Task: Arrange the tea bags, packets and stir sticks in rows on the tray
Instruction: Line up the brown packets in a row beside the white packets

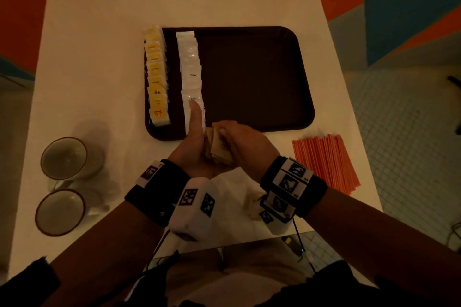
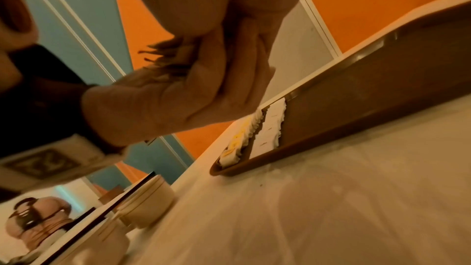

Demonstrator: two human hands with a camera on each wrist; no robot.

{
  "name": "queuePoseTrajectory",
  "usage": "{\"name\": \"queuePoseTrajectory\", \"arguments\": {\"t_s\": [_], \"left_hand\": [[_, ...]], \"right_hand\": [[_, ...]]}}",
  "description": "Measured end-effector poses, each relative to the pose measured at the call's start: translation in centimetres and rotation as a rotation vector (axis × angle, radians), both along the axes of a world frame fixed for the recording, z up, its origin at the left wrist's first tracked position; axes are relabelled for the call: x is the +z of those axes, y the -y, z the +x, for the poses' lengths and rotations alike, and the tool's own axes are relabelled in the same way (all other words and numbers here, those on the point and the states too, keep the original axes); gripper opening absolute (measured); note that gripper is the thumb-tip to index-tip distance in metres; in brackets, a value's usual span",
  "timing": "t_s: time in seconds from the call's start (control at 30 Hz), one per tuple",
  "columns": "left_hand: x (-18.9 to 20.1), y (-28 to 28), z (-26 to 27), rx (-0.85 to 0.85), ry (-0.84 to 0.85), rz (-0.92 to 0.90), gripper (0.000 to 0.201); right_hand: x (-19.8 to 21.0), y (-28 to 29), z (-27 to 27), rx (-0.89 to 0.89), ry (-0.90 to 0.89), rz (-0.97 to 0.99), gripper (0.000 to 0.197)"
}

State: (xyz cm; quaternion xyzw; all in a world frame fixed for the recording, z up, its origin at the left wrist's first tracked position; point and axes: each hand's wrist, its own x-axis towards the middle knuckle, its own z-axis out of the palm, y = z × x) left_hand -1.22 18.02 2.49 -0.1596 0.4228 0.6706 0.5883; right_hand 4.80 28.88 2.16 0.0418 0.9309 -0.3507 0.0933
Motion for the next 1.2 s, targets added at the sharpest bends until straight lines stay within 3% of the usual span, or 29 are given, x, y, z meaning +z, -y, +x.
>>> {"name": "queuePoseTrajectory", "arguments": {"t_s": [0.13,0.3,0.4,0.53,0.83,1.03,1.2], "left_hand": [[-0.2,-0.3,0.2,-0.053,-0.074,0.003,0.070],[-0.8,-0.4,0.3,0.001,0.024,0.021,0.073],[-0.8,-0.2,0.0,-0.018,-0.009,0.017,0.078],[-1.0,-0.3,0.1,-0.039,-0.008,0.018,0.076],[-1.7,0.5,0.7,-0.026,-0.103,0.123,0.056],[-1.4,0.8,0.6,-0.062,-0.153,0.170,0.054],[-1.0,1.0,0.3,-0.117,-0.247,0.123,0.055]], "right_hand": [[0.0,-0.7,-0.9,0.007,-0.212,0.149,0.029],[1.2,-0.8,-0.9,-0.012,-0.035,0.000,0.029],[0.9,-0.6,-0.3,0.039,0.030,-0.215,0.048],[-0.2,-0.7,0.1,0.155,0.132,-0.108,0.079],[-0.7,-2.2,0.5,-0.113,0.052,-0.390,0.069],[-0.4,-2.5,0.8,-0.056,0.056,-0.346,0.083],[-0.4,-2.4,1.3,0.037,-0.026,-0.285,0.070]]}}
